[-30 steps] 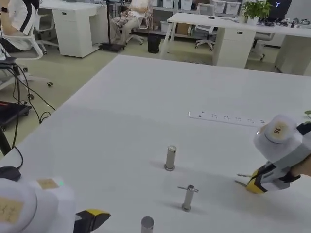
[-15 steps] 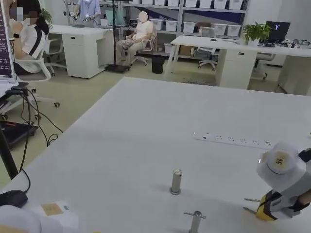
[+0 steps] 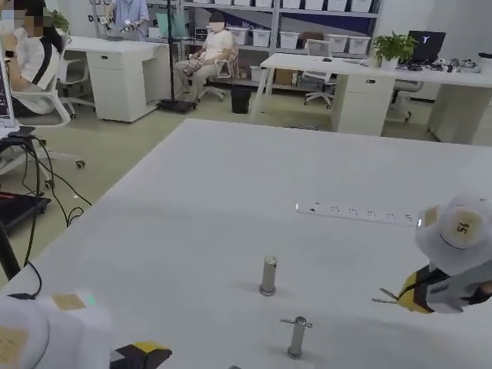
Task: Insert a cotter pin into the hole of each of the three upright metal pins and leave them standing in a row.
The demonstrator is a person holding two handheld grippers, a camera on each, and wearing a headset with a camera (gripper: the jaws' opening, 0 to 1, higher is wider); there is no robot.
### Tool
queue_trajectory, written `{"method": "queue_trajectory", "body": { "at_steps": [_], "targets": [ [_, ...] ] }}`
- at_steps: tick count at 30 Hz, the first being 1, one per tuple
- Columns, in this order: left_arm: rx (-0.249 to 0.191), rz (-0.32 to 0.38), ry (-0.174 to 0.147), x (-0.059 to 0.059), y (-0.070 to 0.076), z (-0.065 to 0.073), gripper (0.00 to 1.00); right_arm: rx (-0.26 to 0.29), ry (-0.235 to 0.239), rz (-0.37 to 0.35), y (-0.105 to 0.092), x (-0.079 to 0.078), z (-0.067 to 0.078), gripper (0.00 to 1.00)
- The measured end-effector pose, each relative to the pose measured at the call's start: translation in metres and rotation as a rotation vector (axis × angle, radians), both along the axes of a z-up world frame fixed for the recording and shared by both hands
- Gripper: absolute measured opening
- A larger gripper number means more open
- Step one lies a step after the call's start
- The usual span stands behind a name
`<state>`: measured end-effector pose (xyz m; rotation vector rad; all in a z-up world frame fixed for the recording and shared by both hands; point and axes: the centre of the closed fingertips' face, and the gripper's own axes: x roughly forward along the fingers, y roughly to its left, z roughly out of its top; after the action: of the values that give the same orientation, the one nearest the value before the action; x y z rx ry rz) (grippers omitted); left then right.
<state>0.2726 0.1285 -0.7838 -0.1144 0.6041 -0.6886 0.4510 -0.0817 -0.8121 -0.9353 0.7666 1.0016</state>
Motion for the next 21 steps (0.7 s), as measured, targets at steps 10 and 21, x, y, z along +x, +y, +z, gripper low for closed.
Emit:
{"method": "queue_trajectory", "body": {
  "at_steps": [10,21],
  "targets": [
    [0.006,-0.016,-0.018,0.009,0.0,0.007,0.84,0.069,-0.096,0.036,0.018,-0.02,0.028,0.02],
    [0.014,-0.03,-0.042,0.021,-0.002,0.016,0.79,0.127,-0.171,0.068,0.037,-0.042,0.052,0.02]
  ]
}}
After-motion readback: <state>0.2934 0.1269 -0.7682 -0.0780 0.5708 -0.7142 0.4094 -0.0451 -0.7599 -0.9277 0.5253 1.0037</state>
